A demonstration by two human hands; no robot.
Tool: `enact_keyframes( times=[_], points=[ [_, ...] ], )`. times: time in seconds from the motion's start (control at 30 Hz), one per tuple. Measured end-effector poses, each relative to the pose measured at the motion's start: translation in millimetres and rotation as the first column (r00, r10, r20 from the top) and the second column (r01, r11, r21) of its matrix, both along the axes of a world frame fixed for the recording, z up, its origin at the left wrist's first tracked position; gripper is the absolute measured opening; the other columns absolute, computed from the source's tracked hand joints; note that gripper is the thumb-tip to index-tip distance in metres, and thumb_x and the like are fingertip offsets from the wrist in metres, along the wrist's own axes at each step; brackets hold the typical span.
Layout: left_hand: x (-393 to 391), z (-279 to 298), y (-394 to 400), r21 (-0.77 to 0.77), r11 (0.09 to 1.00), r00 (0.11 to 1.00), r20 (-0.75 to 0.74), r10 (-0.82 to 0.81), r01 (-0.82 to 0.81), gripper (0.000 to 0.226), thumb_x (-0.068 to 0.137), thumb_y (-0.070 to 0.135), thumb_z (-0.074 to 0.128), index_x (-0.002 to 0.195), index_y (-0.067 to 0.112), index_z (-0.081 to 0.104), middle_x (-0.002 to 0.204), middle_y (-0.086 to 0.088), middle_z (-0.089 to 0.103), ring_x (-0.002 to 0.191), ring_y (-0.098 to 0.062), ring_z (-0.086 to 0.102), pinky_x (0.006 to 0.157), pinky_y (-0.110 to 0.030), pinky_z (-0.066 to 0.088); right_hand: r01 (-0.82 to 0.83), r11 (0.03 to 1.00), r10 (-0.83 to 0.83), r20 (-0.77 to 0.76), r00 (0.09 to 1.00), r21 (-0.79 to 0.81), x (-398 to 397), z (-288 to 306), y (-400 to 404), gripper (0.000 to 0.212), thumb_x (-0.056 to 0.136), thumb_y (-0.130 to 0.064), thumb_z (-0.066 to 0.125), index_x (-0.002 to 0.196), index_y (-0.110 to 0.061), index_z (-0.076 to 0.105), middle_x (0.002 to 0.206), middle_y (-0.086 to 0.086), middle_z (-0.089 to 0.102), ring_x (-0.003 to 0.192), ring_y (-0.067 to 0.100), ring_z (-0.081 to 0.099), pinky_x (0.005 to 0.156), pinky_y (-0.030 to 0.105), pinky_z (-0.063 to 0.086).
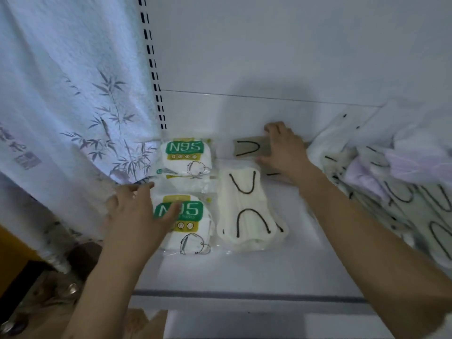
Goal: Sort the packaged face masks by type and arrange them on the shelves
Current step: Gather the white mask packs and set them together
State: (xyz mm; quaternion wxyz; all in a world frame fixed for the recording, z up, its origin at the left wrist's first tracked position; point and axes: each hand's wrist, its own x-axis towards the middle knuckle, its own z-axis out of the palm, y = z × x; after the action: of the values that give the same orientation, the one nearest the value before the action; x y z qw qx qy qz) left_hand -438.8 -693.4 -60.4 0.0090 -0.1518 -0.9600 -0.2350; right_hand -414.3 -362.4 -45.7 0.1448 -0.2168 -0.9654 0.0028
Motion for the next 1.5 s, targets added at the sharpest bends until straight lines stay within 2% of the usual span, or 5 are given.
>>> enact_keyframes(
  times=[0.53,0.73,0.93,1.17,1.5],
  points=[
    [-2.8,52.9,154.3,0.877,0.478,0.822,0.305,-0.481,-0.046,0.022,0.091,0.033,0.071,0.092,0.012,0.069,0.084,0.0,0.075,0.075,-0.014,0.072,0.063,-0.028,0.056,-0.458,0.498,0.128,-0.459,0.879,-0.737,54.2,67.6,-15.6,0.008,0.093,-0.03,0.065,0.094,-0.023,0.069,0.083,-0.007,0.073,0.072,0.007,0.068,0.066,0.024,0.054],
    [-16.7,38.4,136.6,0.809,0.56,0.917,0.343,-0.203,-0.178,0.023,0.095,0.026,0.065,0.079,0.013,0.055,0.071,-0.008,0.056,0.058,-0.02,0.053,0.05,-0.025,0.041,-0.165,0.979,0.19,0.24,0.952,-0.122,53.6,-15.4,44.4,0.033,0.085,-0.045,0.067,0.11,-0.024,0.068,0.109,-0.006,0.064,0.099,0.016,0.06,0.08,0.031,0.048],
    [-6.5,35.0,138.5,0.753,0.655,0.972,0.199,-0.125,-0.069,0.034,0.095,0.032,0.063,0.093,-0.002,0.061,0.088,-0.017,0.066,0.081,-0.034,0.065,0.075,-0.042,0.053,0.029,0.967,-0.149,-0.474,0.868,-0.252,56.9,14.0,27.0,0.014,0.091,-0.028,0.059,0.079,-0.021,0.059,0.068,-0.01,0.057,0.061,0.006,0.051,0.055,0.022,0.032],
    [14.4,27.7,158.5,0.733,0.651,0.891,0.142,-0.431,0.198,0.022,0.089,0.029,0.075,0.107,0.025,0.063,0.092,0.008,0.075,0.086,-0.006,0.071,0.076,-0.026,0.059,-0.492,0.368,-0.095,-0.558,0.824,-0.789,55.8,47.9,-30.8,0.031,0.1,-0.029,0.053,0.095,-0.002,0.068,0.081,0.011,0.073,0.074,0.025,0.073,0.07,0.035,0.061],
    [-1.7,17.2,133.0,0.804,0.583,0.888,0.348,-0.301,-0.117,0.023,0.091,0.015,0.069,0.114,0.013,0.069,0.102,-0.007,0.077,0.093,-0.026,0.074,0.086,-0.05,0.06,-0.038,0.996,0.049,0.152,0.987,-0.077,41.6,-13.3,68.3,0.022,0.089,-0.036,0.063,0.098,-0.017,0.071,0.098,0.004,0.07,0.092,0.023,0.064,0.071,0.031,0.047]
  ],
)
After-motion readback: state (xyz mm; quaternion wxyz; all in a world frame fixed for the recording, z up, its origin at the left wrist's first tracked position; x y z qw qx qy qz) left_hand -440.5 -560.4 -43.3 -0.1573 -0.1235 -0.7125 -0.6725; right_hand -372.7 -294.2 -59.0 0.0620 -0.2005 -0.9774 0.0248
